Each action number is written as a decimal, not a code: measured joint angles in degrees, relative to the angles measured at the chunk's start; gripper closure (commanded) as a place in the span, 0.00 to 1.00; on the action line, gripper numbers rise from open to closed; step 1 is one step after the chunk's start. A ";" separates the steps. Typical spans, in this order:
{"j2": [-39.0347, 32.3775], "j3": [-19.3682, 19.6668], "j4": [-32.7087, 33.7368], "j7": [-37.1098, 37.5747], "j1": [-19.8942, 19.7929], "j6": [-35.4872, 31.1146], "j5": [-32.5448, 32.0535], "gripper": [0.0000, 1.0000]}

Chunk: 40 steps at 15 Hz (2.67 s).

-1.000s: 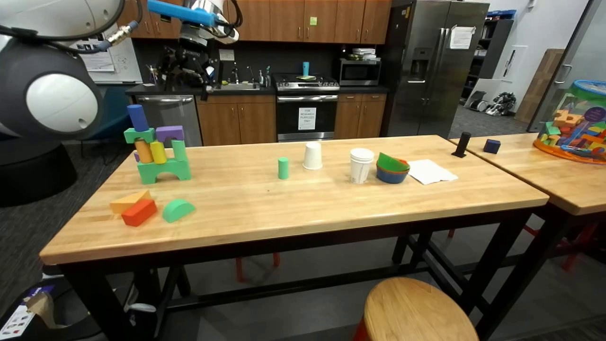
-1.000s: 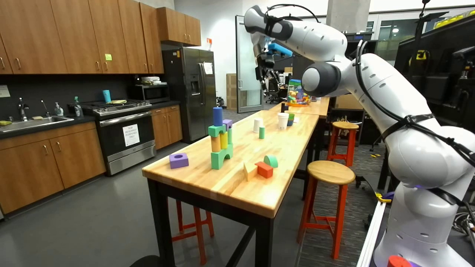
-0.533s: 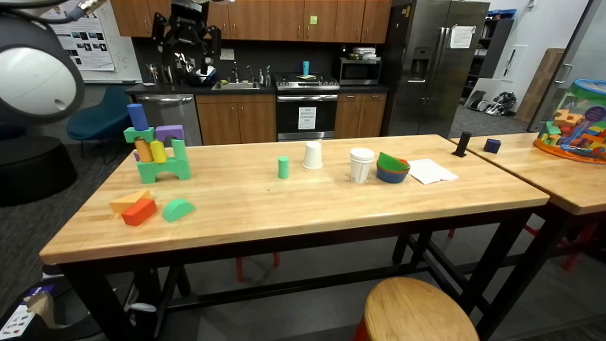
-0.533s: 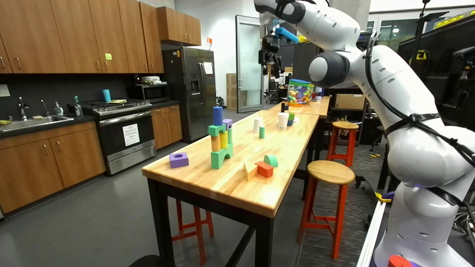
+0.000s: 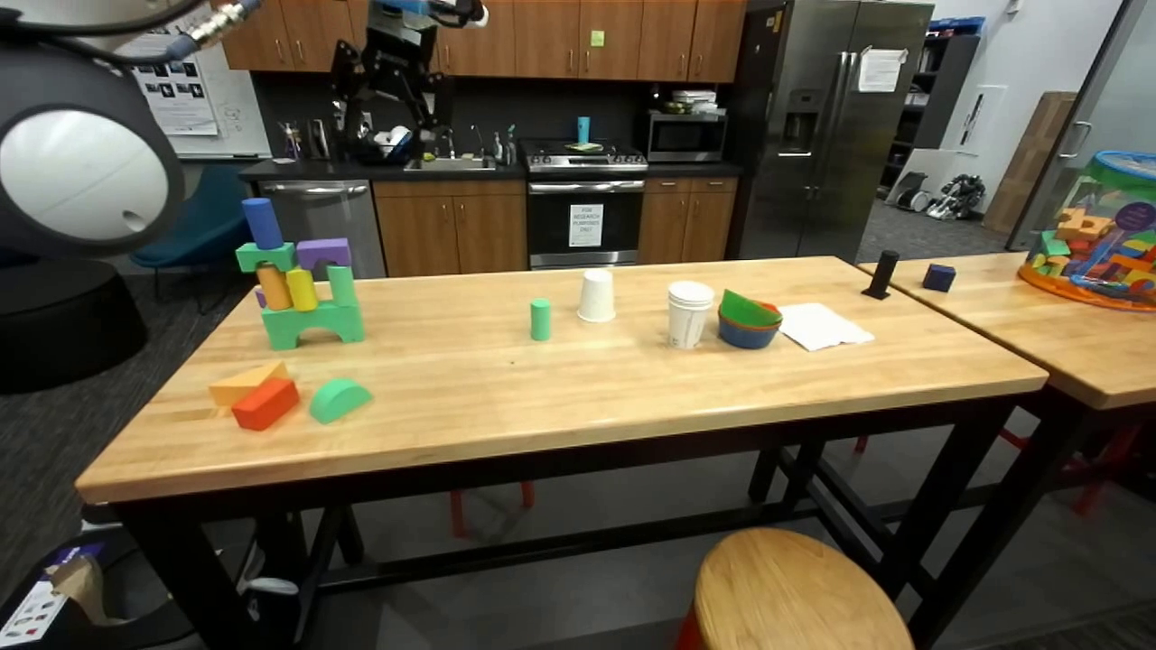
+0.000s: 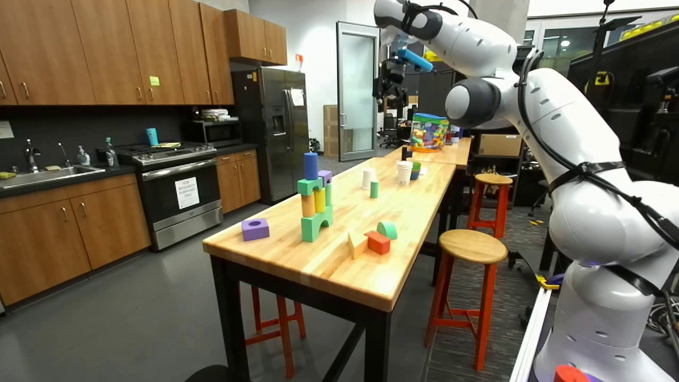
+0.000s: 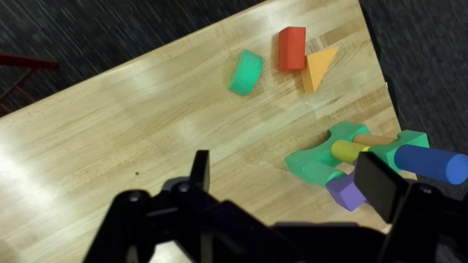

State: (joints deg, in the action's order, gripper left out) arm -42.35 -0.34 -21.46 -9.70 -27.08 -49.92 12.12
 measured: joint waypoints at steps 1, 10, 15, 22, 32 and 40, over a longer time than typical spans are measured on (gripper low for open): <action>-0.44 0.05 0.06 0.00 -0.07 0.17 -0.08 0.00; -1.00 0.07 0.84 0.00 -0.02 0.60 -0.13 0.00; -1.00 -0.13 0.50 -0.28 0.71 -1.47 -0.13 0.00; -0.79 -0.77 0.92 -2.39 6.73 -7.31 -1.48 0.00; 0.21 -1.08 1.10 3.79 9.76 -12.24 -2.10 0.00; 0.18 -0.78 0.41 3.53 9.67 -12.40 -3.08 0.00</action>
State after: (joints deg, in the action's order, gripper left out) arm -42.17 -1.13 -21.05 -6.17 -17.41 -62.32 9.04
